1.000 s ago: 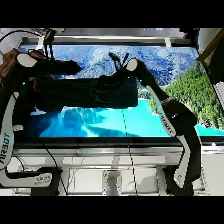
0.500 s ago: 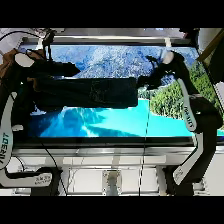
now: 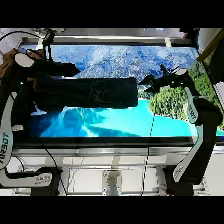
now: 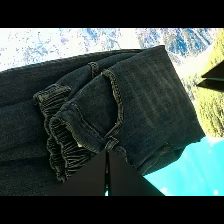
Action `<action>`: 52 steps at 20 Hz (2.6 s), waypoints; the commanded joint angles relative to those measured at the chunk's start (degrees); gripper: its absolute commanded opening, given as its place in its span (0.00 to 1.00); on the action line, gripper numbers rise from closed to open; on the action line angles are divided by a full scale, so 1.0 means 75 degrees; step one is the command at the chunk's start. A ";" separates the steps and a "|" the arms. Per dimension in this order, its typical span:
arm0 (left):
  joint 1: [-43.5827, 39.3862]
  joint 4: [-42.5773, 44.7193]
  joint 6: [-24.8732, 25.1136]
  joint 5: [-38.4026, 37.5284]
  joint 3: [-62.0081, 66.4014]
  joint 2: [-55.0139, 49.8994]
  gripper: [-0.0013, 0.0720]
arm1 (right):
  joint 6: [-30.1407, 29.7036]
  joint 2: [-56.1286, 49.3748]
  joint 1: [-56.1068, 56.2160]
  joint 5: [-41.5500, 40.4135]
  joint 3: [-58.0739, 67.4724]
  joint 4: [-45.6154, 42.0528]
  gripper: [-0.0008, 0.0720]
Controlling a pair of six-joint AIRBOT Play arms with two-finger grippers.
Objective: Fold the clothes and pants, and hang the long-sleeved shirts on hangers.
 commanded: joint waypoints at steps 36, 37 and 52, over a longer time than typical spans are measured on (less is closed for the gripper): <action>-0.4264 0.2471 -0.2279 0.3427 -0.1096 -0.2442 0.04 | 0.1317 0.2897 0.1486 0.2069 0.0924 -0.2066 0.09; -0.4112 0.2471 -0.2276 0.3194 -0.1096 -0.2349 0.04 | 0.1475 0.2897 0.1652 0.1708 0.0924 -0.2066 0.09; 0.0070 0.3614 -0.1929 -0.1043 -0.1099 0.1393 0.04 | 0.2235 0.1253 0.6665 -0.5421 0.0927 -0.2005 0.33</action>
